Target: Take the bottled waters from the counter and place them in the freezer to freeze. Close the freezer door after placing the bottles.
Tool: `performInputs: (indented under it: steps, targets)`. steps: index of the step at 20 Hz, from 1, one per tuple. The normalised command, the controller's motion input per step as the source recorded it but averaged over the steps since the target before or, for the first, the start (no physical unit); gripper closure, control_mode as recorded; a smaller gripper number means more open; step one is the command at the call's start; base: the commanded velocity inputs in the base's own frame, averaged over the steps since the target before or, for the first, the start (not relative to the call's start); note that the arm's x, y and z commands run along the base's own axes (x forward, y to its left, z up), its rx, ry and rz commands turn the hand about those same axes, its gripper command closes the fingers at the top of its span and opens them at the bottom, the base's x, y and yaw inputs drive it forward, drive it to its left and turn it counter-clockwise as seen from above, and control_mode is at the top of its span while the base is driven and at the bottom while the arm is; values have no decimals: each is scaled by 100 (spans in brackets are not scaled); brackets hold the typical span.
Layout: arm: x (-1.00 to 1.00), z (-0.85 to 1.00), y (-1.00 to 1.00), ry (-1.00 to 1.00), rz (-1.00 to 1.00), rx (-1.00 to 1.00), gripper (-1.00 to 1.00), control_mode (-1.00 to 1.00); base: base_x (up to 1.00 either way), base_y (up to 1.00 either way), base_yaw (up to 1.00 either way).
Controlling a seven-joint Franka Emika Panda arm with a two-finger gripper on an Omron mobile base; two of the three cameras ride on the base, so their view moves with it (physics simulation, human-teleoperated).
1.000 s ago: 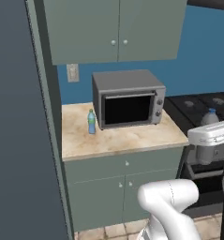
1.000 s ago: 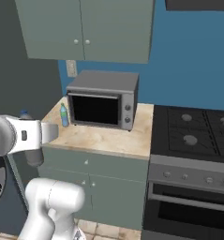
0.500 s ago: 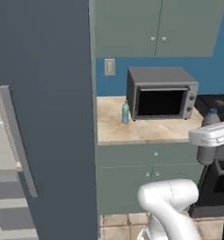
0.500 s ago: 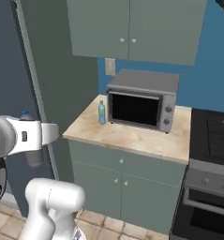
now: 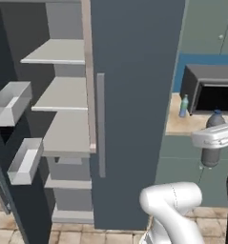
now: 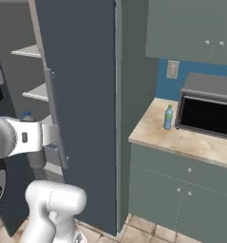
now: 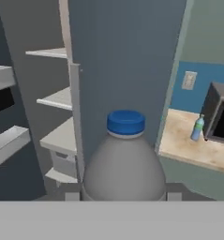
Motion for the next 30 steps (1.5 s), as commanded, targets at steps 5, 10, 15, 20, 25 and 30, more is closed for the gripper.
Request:
performInputs:
  steps: [5,10,15,20,25,30]
  targets:
    - [0,0,0,0,0,0,100,100,2,81,25]
    - [0,0,0,0,0,0,100,100,8,50,37]
    - [0,0,0,0,0,0,100,100,1,24,29]
    - [0,0,0,0,0,0,100,100,16,31,8]
    - [0,0,0,0,0,0,100,100,48,43,0]
    - [0,0,0,0,0,0,100,100,51,13,-10]
